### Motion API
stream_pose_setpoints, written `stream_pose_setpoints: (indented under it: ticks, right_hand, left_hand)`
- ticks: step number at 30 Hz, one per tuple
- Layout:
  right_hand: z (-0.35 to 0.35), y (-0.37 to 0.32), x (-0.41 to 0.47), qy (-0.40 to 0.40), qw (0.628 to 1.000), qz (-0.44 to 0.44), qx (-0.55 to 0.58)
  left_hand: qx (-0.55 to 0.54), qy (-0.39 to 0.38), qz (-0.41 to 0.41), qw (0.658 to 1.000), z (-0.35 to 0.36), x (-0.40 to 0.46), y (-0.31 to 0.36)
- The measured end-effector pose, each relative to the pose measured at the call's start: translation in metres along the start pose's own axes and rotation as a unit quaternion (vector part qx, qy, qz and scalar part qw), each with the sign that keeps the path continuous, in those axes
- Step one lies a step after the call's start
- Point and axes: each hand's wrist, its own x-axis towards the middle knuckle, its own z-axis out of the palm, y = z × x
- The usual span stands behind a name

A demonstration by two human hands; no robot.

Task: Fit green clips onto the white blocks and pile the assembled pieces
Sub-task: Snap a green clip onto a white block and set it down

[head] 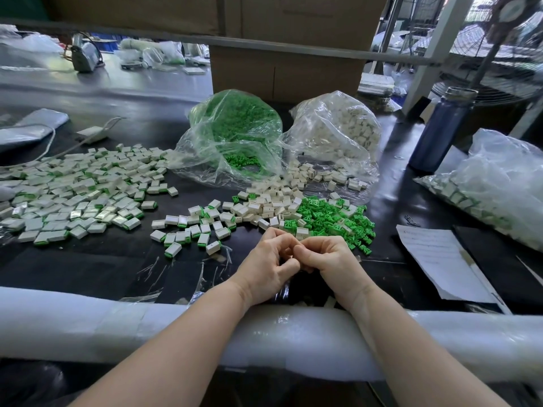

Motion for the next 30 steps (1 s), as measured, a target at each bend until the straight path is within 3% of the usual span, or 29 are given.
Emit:
stream_pose_setpoints:
  ticks: [10, 15, 20, 30]
  right_hand:
    - [0.0036, 0.0003, 0.0013, 0.019, 0.999, -0.026, -0.041]
    - [0.0005, 0.0038, 0.0028, 0.110, 0.992, -0.041, -0.047]
    - [0.0001, 0.0030, 0.0020, 0.133, 0.977, -0.078, -0.145]
    - [0.0025, 0.0031, 0.0020, 0.139, 0.958, -0.068, -0.242]
  left_hand:
    - [-0.024, 0.035, 0.011, 0.999, -0.0032, -0.0013, 0.0055]
    - [-0.048, 0.092, -0.004, 0.995, -0.0025, 0.0012, 0.0022]
    - [-0.051, 0.089, -0.036, 0.994, -0.0024, 0.0018, -0.0011]
    - [-0.010, 0.080, -0.029, 0.996, -0.0013, -0.0013, 0.0015]
